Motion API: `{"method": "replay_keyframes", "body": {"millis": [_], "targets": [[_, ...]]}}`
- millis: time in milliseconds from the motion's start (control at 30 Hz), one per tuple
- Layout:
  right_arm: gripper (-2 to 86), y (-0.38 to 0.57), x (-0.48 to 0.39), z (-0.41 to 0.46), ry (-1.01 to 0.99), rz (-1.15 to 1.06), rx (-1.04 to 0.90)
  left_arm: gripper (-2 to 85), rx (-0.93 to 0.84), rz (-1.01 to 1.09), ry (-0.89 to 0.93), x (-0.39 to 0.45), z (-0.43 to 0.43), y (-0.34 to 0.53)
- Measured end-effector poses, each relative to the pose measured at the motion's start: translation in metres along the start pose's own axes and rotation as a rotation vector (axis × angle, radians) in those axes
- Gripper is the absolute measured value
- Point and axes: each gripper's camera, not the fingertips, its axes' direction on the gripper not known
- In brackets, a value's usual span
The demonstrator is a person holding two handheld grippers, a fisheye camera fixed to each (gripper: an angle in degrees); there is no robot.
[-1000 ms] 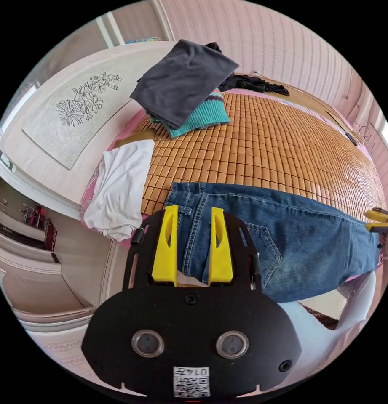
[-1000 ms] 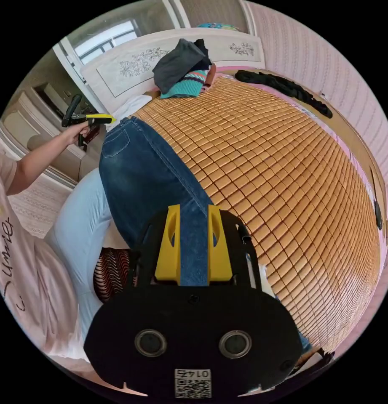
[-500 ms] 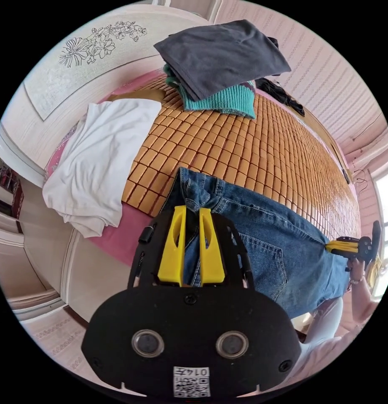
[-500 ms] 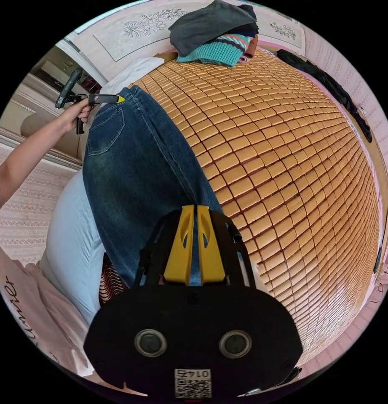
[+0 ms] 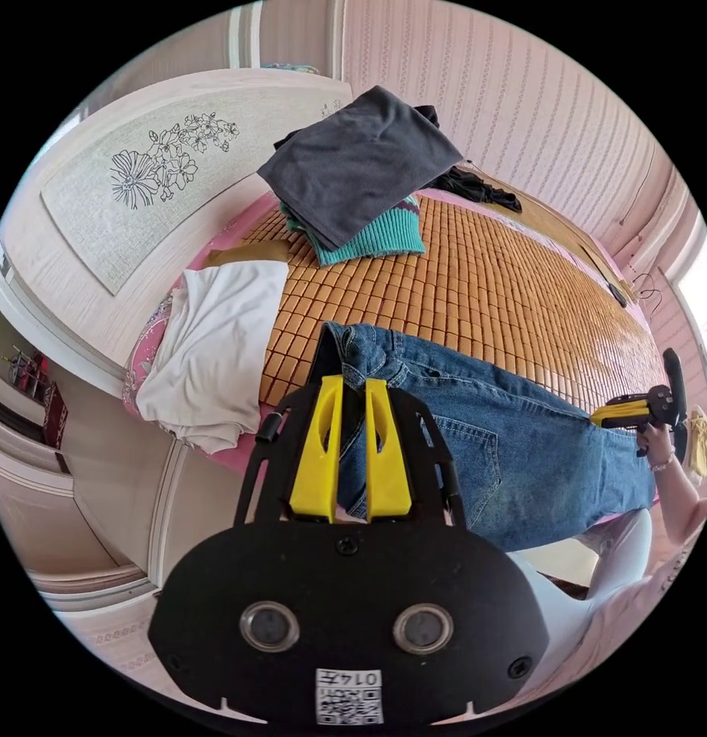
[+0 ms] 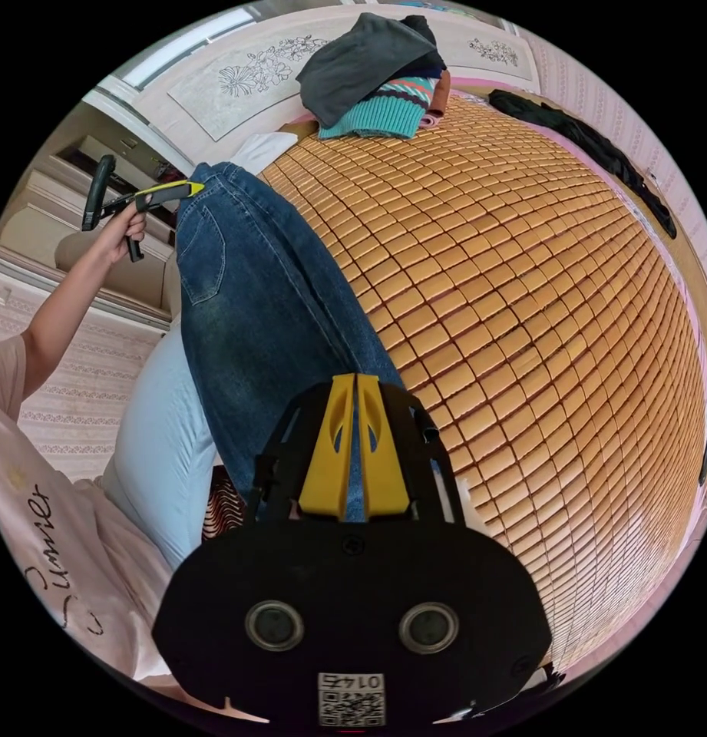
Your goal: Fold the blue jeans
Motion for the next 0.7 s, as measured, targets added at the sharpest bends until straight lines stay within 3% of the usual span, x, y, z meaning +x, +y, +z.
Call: {"method": "replay_keyframes", "body": {"millis": [333, 467, 567, 700], "targets": [[-0.5, -0.028, 0.004, -0.032, 0.032, 0.013, 0.068, 3.4, 0.096, -0.007, 0.026, 0.012, -0.011, -0.030], [-0.4, -0.043, 0.026, -0.004, -0.009, 0.105, 0.000, 5.2, -0.060, -0.097, -0.012, 0.020, 0.066, -0.059], [-0.4, -0.034, 0.033, -0.001, 0.071, 0.176, 0.009, 7.8, -0.221, -0.145, -0.079, 0.024, 0.116, -0.059], [-0.4, 0.014, 0.035, -0.035, 0.120, 0.203, 0.066, 7.1, -0.025, -0.147, -0.035, 0.029, 0.071, -0.055]]}}
